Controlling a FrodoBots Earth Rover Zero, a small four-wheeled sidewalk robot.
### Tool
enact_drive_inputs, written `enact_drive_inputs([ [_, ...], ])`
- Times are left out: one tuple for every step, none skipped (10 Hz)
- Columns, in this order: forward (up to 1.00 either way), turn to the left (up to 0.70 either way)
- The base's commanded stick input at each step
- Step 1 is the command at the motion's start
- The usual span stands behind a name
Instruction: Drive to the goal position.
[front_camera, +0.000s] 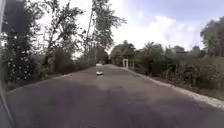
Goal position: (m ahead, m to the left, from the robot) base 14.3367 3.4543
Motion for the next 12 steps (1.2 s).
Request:
enact_drive_inputs([
  [0.70, -0.34],
  [0.70, -0.20],
  [0.70, 0.00],
  [0.70, 0.00],
  [0.70, 0.00],
  [0.70, 0.00],
  [0.70, 0.00],
  [0.70, 0.00],
  [0.70, 0.00],
  [0.70, 0.00],
  [0.70, 0.00],
  [0.70, 0.00],
])
